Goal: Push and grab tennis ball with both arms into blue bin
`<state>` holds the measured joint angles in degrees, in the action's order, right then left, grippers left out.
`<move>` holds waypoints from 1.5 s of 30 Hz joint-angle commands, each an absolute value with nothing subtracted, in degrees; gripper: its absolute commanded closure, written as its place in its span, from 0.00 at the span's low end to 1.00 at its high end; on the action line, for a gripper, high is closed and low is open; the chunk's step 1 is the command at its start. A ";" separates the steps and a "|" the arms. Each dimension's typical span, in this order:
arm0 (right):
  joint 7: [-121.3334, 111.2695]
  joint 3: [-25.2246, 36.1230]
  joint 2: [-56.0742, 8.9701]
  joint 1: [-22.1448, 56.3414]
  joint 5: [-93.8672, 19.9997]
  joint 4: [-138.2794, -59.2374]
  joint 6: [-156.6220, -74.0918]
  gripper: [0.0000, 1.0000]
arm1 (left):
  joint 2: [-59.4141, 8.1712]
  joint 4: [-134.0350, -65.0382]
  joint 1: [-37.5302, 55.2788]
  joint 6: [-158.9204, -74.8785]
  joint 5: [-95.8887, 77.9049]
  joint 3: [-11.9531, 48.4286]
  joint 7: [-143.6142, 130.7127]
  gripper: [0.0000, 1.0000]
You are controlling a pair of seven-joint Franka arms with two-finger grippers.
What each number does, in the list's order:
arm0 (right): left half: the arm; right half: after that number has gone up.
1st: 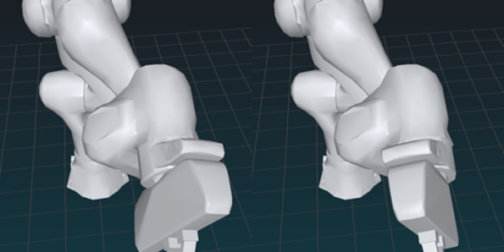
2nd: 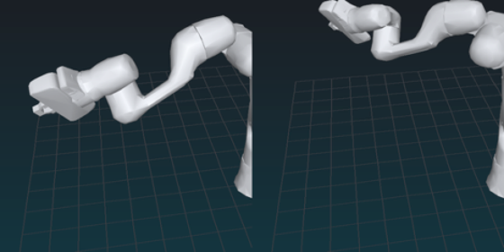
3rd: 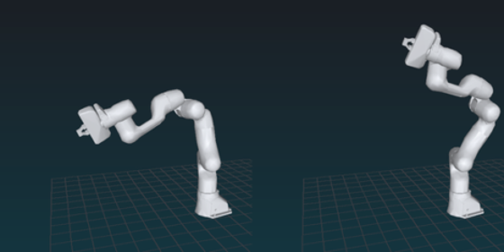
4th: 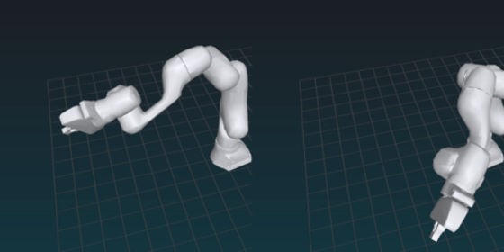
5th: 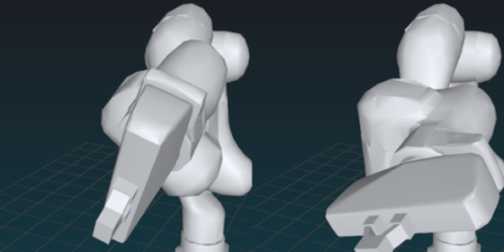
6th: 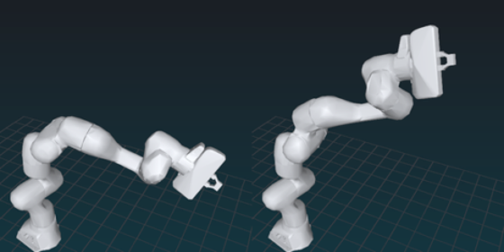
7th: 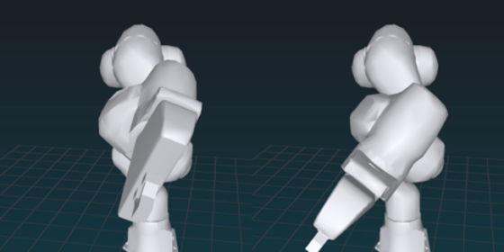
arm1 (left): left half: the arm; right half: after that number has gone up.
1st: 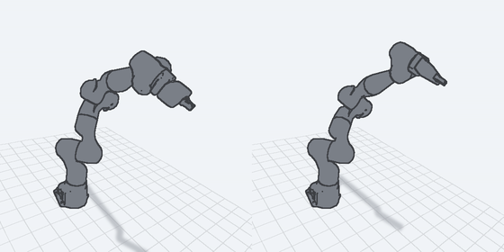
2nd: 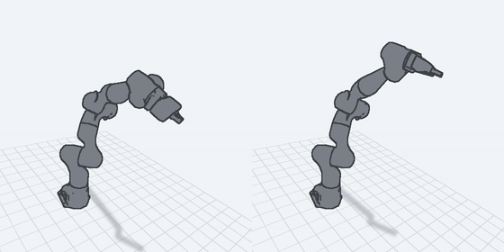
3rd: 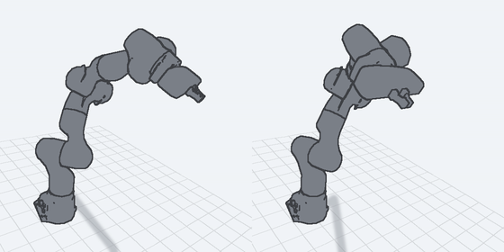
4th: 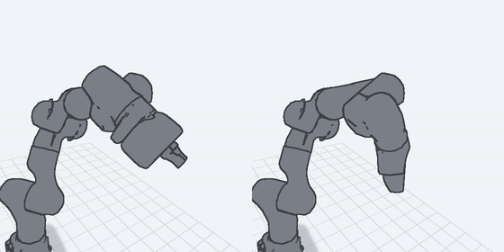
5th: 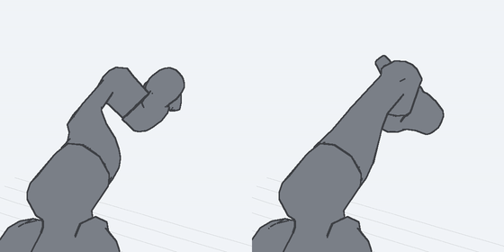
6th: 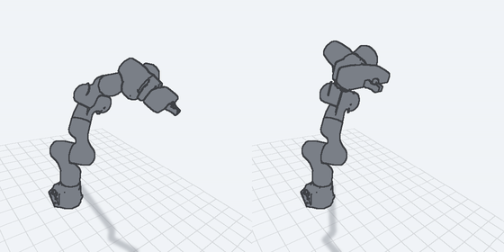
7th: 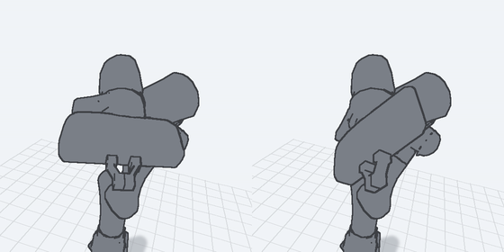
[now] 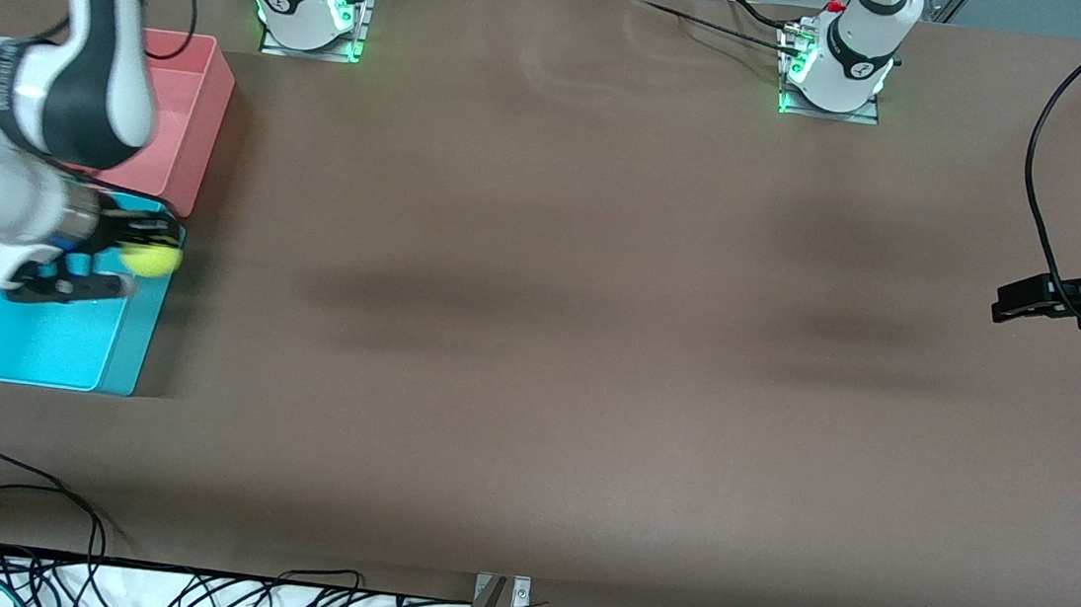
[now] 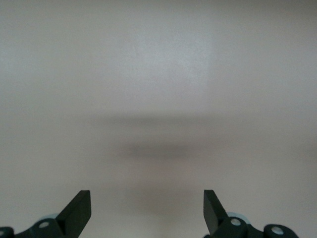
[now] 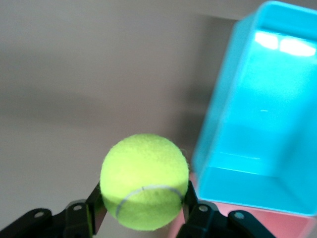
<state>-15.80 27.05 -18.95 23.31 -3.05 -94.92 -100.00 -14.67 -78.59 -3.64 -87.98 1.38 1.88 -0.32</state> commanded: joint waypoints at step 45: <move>-28.83 25.14 -23.55 5.71 -1.23 -124.80 -144.75 0.71 | -14.85 -77.17 -3.43 -86.75 1.85 2.02 0.70 0.00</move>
